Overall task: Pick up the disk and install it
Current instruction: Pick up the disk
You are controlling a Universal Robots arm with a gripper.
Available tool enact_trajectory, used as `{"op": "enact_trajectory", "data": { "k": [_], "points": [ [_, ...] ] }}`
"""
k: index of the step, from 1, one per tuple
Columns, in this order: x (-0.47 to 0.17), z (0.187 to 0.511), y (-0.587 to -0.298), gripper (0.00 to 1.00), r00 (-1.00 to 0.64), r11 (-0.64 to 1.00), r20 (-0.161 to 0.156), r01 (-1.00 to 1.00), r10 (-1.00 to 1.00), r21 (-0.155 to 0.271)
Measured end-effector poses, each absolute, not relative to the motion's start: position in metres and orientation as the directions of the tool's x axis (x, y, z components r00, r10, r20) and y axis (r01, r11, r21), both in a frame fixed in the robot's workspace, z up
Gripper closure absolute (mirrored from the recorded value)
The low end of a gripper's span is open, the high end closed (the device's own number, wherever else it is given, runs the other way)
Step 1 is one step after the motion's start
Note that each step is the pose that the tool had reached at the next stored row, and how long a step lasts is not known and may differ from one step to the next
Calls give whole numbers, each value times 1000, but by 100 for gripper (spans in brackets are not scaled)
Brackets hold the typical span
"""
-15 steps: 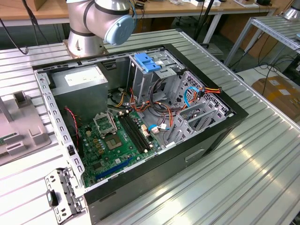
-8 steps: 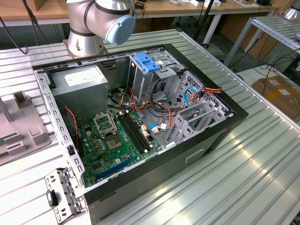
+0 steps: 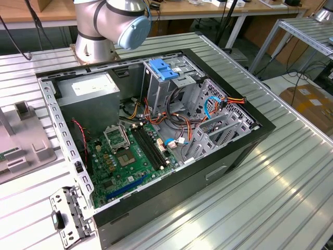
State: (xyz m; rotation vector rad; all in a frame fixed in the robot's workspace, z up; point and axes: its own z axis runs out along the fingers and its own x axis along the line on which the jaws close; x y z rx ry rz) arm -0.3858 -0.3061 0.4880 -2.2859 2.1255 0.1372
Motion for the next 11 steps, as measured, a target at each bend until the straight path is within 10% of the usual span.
{"op": "enact_trajectory", "data": {
  "k": [11],
  "points": [
    [-376,488,-315,63,71,-74,-70,-996,-995,48]
  ]
}}
